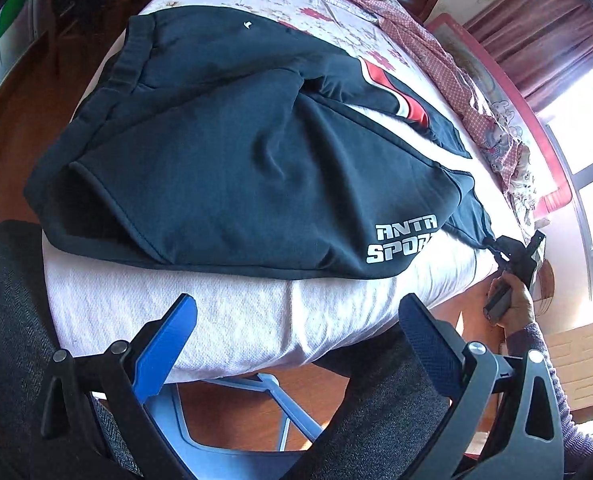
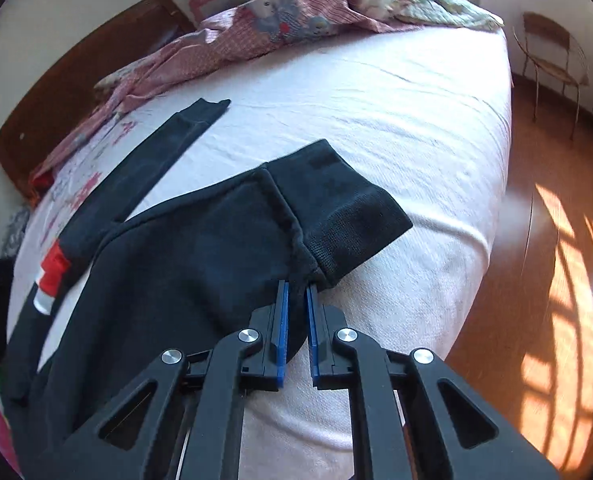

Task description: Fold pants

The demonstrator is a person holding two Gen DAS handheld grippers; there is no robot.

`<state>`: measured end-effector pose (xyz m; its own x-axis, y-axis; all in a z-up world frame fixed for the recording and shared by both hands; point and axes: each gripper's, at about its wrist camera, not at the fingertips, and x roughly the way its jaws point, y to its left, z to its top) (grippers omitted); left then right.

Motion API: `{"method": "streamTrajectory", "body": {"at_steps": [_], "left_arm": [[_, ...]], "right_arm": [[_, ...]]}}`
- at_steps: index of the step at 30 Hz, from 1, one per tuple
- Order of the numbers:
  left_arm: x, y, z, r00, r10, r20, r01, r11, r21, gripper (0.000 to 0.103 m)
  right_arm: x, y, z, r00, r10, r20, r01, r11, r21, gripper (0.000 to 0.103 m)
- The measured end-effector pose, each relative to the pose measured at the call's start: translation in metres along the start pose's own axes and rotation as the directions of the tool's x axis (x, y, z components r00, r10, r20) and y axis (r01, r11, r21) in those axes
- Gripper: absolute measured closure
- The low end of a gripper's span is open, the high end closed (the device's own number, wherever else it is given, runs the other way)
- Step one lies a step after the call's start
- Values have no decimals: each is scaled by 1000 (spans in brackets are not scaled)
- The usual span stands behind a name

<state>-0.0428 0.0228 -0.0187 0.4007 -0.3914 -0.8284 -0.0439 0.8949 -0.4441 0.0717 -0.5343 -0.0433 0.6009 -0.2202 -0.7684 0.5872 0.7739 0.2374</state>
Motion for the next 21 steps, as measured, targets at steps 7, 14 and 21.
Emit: {"method": "streamTrajectory", "body": {"at_steps": [7,14,21], "left_arm": [[0,2,1,1000,25,-1,-25,999,-30,2],[13,3,3,998,34,-55,-36,998,-49,2],[14,5,8,998,54,-42,-56,997,-59,2]], "right_arm": [[-70,8,42,979,-48,196,90,974,-209,97],[6,-60,38,998,-53,-39,49,994,-99,89],[-19,-65,4,971,-202,127,197,979,53,53]]}}
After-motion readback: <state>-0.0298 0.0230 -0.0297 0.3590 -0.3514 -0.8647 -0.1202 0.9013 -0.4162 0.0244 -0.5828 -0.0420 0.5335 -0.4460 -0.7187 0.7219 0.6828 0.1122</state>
